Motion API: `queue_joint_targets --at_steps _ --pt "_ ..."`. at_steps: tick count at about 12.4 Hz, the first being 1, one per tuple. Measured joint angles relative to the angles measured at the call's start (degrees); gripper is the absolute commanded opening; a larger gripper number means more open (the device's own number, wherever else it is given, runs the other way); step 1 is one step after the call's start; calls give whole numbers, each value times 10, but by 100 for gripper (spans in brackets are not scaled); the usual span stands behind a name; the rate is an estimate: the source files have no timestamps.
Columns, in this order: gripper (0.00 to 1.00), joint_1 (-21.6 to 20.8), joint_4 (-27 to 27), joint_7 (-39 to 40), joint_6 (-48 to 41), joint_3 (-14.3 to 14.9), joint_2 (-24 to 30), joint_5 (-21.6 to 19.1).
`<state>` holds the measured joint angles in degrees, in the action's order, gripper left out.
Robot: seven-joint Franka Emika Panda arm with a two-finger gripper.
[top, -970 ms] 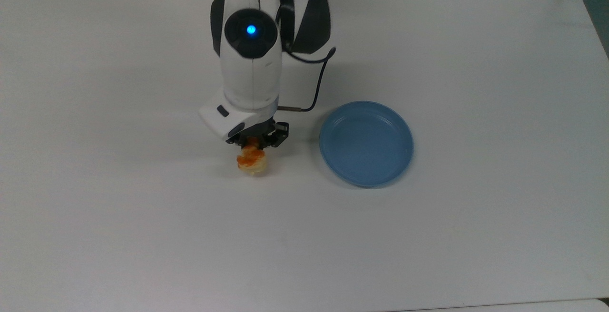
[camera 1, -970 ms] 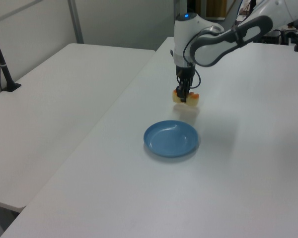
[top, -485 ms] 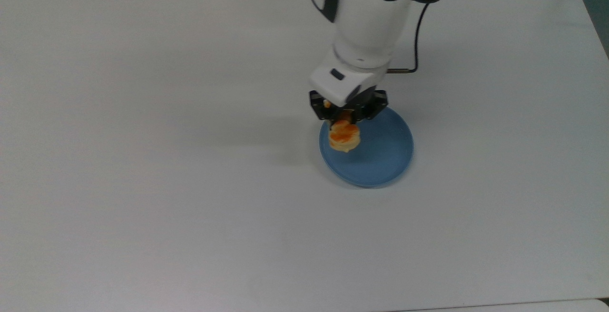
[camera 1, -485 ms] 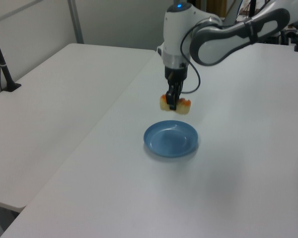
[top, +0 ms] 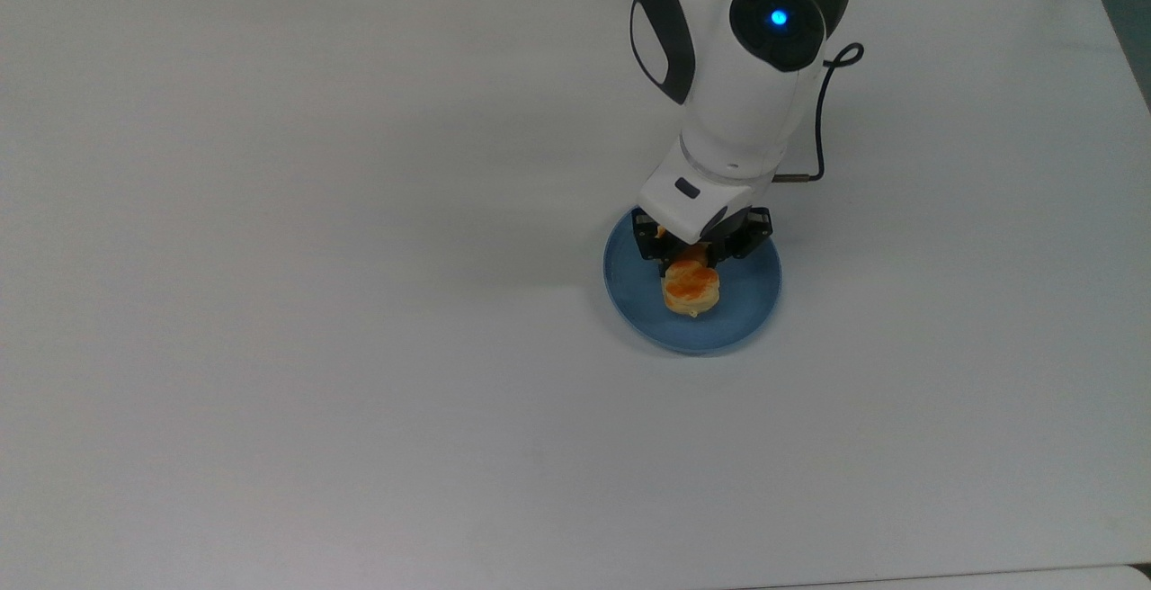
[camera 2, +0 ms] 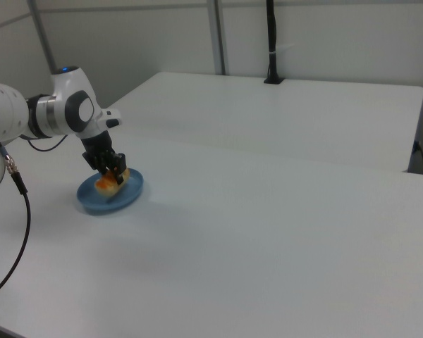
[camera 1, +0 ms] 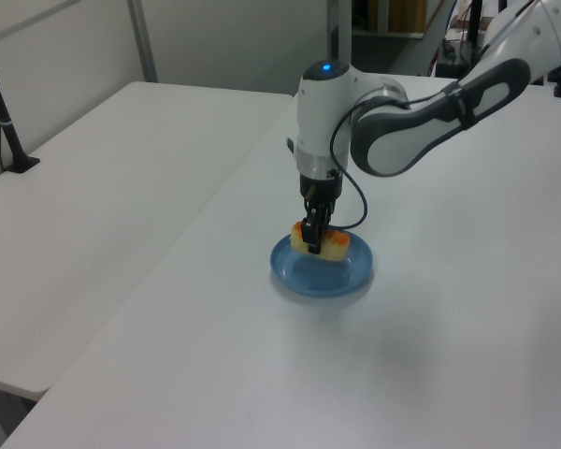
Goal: Put the bread onto the plate
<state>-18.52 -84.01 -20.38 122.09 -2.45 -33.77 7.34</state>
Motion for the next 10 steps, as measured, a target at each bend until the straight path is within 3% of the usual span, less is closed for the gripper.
queue_joint_targets --at_steps 1,2,7,10 --pt "67 0 0 0 10 0 -8 0" --pt "99 0 0 0 16 0 -14 0" --pt "100 -2 9 0 21 0 -12 4" --pt "100 -1 18 0 9 4 27 5"
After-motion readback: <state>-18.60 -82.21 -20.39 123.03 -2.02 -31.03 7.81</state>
